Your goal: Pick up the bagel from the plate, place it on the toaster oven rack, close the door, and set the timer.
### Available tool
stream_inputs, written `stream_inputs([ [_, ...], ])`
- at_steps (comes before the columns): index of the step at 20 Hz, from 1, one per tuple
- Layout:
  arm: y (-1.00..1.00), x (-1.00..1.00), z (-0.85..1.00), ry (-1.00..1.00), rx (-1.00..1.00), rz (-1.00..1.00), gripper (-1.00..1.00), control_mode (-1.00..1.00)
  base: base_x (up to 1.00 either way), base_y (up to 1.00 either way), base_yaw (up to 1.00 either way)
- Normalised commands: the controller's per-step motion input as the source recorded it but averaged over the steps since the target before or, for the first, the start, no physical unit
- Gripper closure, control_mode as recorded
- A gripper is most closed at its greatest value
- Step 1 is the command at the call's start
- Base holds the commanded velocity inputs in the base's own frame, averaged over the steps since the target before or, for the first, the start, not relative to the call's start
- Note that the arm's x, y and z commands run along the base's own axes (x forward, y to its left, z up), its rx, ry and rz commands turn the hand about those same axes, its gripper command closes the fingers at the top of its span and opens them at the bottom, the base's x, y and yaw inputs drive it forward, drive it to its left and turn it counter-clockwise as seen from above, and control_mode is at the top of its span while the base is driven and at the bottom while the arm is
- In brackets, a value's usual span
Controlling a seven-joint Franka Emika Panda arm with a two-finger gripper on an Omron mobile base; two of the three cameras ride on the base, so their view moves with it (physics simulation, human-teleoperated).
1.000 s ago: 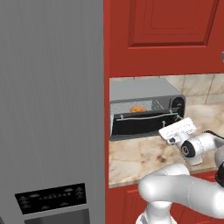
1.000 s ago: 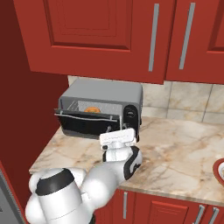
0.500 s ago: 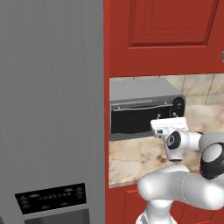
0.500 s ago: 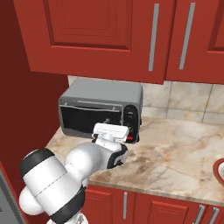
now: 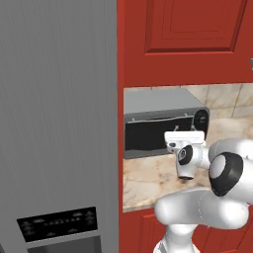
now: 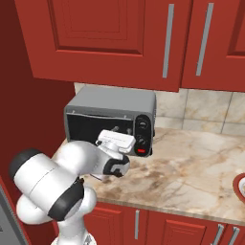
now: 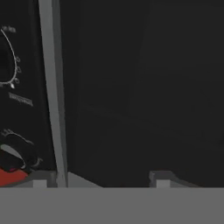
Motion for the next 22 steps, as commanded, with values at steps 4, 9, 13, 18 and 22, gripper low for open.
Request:
stream_inputs([
  [4,0.0,-0.1,0.58,0.03,0.06,-0.13,-1.0,-1.0,0.0,0.0,0.0],
  [9,-0.08,-0.64,0.94,0.05,0.03,-0.01,-1.0,-1.0,0.0,0.0,0.0],
  [13,-0.07,-0.82,1.0,0.19,0.0,0.0,-1.0,-1.0,0.0,0.0,0.0],
  [18,-0.03,-0.7,1.0,0.32,0.0,0.02,-1.0,-1.0,0.0,0.0,0.0],
  [22,0.0,-0.56,0.86,0.4,-0.05,0.04,-1.0,-1.0,0.0,0.0,0.0],
])
